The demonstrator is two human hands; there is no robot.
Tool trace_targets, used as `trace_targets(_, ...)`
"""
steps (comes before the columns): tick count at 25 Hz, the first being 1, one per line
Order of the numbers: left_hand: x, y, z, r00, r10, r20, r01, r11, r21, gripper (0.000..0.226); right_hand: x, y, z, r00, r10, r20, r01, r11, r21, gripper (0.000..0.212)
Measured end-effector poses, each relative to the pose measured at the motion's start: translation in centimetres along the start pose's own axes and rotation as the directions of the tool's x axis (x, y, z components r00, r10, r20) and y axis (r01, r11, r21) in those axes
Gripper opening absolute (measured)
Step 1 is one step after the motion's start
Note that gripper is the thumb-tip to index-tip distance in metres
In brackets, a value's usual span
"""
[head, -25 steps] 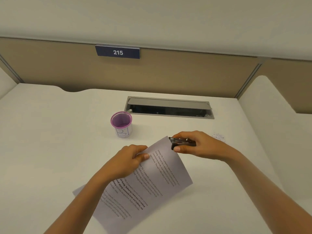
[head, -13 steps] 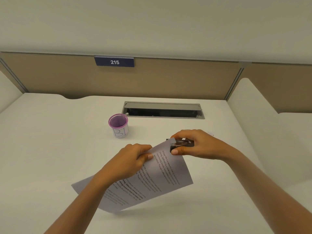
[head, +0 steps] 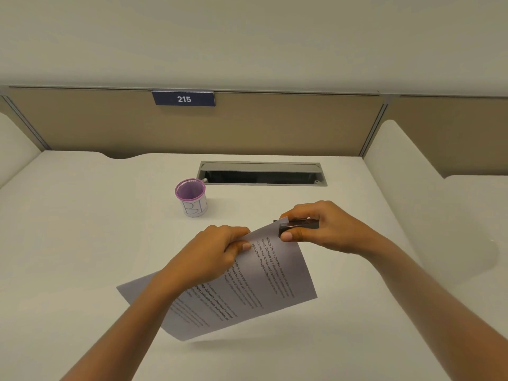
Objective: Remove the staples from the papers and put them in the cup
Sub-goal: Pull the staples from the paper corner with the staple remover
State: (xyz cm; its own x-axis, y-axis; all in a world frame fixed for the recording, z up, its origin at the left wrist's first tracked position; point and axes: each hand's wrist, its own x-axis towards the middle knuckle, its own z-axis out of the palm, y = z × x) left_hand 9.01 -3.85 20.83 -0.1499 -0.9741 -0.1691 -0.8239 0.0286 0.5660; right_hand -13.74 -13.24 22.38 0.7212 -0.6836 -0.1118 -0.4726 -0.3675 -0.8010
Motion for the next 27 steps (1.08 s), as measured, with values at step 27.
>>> trace_targets(27,-1.3,-1.9,0.2,0.994,-0.092,0.051,0.101,0.964,-0.245,0.026,-0.8,1.4,2.7,0.927,0.263,-0.268,-0.079,0.834,0.547,0.057)
